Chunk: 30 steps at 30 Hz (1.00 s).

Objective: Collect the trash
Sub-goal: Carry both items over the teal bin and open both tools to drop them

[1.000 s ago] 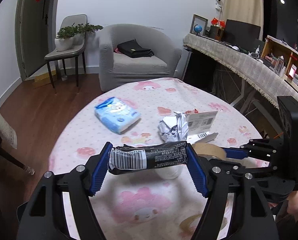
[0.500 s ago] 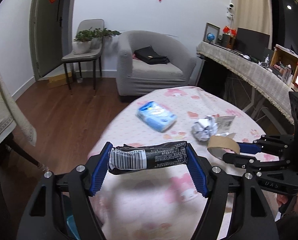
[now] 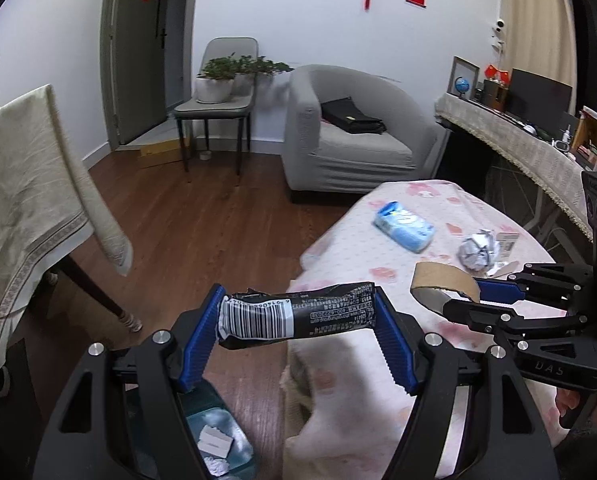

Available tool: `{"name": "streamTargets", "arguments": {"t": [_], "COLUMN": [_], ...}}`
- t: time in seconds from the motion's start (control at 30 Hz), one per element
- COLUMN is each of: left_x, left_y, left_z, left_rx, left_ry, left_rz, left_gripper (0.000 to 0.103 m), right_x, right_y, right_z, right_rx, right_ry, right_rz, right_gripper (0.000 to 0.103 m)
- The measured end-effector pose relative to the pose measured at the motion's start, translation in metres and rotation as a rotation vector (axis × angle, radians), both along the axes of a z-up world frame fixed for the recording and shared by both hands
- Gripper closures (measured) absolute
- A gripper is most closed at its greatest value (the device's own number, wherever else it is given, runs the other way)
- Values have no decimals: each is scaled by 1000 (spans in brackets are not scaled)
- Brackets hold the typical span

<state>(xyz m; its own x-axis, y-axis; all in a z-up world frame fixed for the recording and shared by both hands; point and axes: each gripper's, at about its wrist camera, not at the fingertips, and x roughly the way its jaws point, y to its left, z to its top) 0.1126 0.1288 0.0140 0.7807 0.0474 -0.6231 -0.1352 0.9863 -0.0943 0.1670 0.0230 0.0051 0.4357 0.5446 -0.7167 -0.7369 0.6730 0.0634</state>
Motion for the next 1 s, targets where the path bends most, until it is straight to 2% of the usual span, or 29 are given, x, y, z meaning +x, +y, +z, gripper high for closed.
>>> {"name": "streamTargets", "arguments": {"t": [0.4,0.8,1.0], "left_x": [-24,-40,-55], "left_y": [62,108,130], "left_z": [-27,-94,-130], "left_rx": [-4,6,-17], "left_ry": [55,214,299], "left_rz": [79,129,152], "left_gripper": [29,29,29], "right_x": [-14,-22,-28], "right_y": [71,132,160], "right_z": [-5,-31,-51], "right_rx": [21,-24,-63], "right_ry": [31,88,131], "right_rz": [99,146,169], "right_gripper": [76,76,76]}}
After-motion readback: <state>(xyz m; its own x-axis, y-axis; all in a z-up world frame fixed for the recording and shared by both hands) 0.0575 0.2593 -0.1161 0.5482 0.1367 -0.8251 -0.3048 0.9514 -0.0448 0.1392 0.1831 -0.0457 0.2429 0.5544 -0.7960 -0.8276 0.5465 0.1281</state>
